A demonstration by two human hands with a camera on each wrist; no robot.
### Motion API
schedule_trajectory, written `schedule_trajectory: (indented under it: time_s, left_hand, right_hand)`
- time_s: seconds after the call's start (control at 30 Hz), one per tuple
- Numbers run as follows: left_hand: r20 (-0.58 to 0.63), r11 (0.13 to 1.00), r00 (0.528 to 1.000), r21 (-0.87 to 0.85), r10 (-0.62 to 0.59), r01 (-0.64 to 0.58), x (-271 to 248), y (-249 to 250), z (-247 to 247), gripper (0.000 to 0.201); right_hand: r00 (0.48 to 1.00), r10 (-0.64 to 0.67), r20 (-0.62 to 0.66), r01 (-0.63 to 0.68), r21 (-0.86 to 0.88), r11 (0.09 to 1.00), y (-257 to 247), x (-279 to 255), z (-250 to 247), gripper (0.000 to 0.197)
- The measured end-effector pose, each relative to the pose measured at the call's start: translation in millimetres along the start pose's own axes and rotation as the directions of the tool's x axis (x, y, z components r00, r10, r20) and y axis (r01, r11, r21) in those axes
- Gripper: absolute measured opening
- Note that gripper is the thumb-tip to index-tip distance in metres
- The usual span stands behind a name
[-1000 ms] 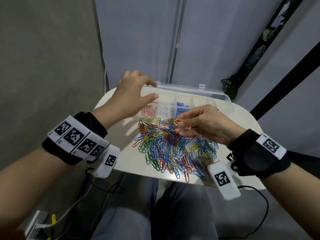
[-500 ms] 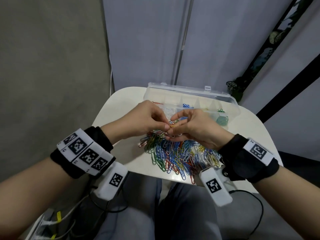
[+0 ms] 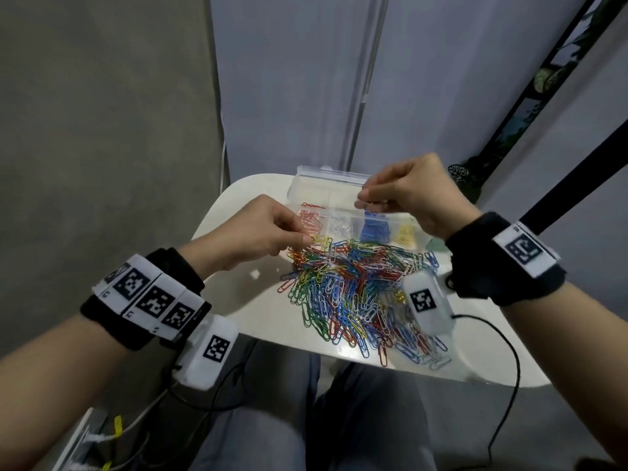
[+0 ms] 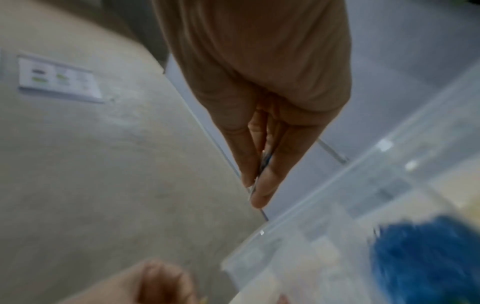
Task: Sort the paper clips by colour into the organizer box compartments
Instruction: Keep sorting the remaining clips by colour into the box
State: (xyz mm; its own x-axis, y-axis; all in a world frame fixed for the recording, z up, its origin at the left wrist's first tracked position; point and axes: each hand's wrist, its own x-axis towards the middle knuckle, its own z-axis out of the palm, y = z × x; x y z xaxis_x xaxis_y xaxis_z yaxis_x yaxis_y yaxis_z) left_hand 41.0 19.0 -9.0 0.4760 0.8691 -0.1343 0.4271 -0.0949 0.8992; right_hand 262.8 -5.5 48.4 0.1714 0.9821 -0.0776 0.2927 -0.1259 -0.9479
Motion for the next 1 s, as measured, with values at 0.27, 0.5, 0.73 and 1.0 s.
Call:
schedule_trajectory:
  time_s: [0.27,0.5,0.73,1.0]
  left_hand:
    - [0.001,1.000,1.000,-0.028,-0.001,0.001,-1.4,0.7,-2.2,0.010]
    - [-0.003,0.994,1.000,-0.108,0.010,-0.010,0.2,1.7,-1.8,0.013]
    - [0.018,0.978,1.000,-0.206,0.022,-0.018,-1.3,8.8,5.7,0.006]
    - [-0.035,0.984,0.999,-0.176,0.005,-0.011,0.6,6.8,3.6,0.008]
  right_hand:
    - [0.995,-0.040,-0.097,0.014,-0.253,0.967,4.6,42.7,16.5,0.017]
    - [1.000,-0.001,0.022,0.002,-0.061,0.998,-5.9,16.7,11.0,0.012]
    - [0.939,0.164,0.302,-0.160,-0.038,0.986,3.6,-11.5,29.6,0.017]
    - [0.973,0.110,0.201,-0.098,-0.073,0.993,4.9,-13.1,26.0,0.009]
